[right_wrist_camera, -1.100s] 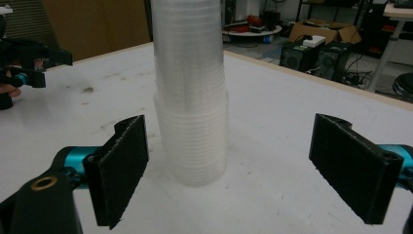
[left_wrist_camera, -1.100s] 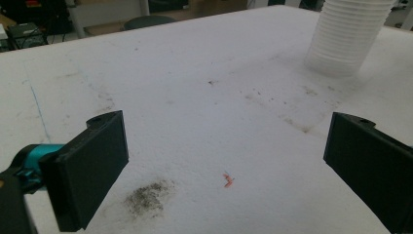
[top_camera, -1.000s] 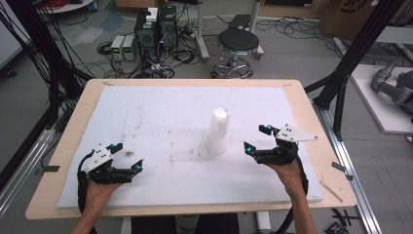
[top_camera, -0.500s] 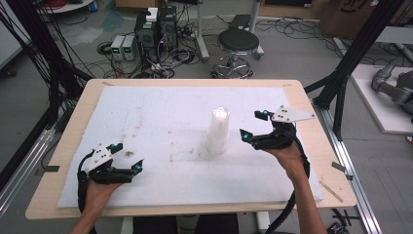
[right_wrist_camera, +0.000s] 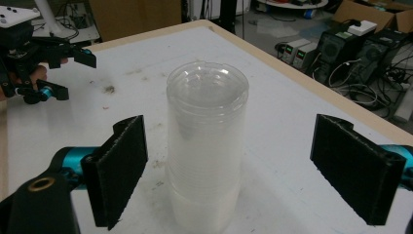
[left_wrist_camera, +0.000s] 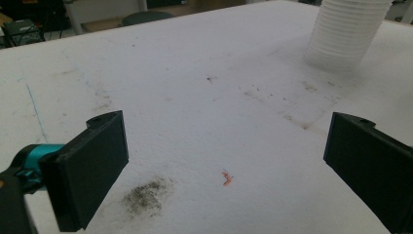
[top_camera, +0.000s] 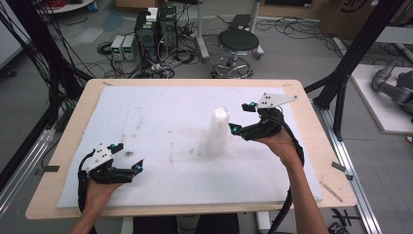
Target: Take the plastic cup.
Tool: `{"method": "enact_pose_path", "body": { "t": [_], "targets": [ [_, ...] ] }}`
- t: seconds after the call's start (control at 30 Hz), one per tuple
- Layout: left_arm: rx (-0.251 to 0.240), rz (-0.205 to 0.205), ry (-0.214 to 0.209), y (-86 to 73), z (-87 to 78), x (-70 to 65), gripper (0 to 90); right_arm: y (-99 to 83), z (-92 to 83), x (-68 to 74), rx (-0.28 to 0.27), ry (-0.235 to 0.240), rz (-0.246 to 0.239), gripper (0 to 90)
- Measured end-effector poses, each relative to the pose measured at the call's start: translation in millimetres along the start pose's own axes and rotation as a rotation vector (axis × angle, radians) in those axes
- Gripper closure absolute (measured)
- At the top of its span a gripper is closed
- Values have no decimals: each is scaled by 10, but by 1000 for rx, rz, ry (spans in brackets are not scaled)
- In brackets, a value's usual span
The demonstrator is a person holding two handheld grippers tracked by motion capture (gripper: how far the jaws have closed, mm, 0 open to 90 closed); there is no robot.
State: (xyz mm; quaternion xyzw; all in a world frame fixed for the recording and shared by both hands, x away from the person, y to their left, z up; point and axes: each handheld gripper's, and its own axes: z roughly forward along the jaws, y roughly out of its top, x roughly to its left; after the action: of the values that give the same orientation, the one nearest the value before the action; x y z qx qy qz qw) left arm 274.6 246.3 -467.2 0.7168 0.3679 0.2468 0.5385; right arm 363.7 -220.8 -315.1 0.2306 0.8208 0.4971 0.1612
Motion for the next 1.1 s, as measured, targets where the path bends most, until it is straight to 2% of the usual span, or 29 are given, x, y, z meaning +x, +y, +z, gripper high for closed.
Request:
{"method": "enact_pose_path", "body": {
  "t": [0.4, 0.8, 1.0, 1.03, 1.1],
  "targets": [
    [2, -7, -1, 1, 6, 3, 25, 133, 277, -17, 52, 65, -15, 133],
    [5, -8, -5, 2, 9, 5, 25, 135, 436, -21, 73, 84, -7, 133],
    [6, -8, -5, 2, 8, 6, 24, 112, 488, -23, 75, 90, 15, 134],
    [6, -8, -5, 2, 8, 6, 25, 103, 525, -22, 94, 87, 17, 134],
    [5, -8, -5, 2, 8, 6, 25, 102, 552, -19, 97, 90, 14, 134]
  ]
}}
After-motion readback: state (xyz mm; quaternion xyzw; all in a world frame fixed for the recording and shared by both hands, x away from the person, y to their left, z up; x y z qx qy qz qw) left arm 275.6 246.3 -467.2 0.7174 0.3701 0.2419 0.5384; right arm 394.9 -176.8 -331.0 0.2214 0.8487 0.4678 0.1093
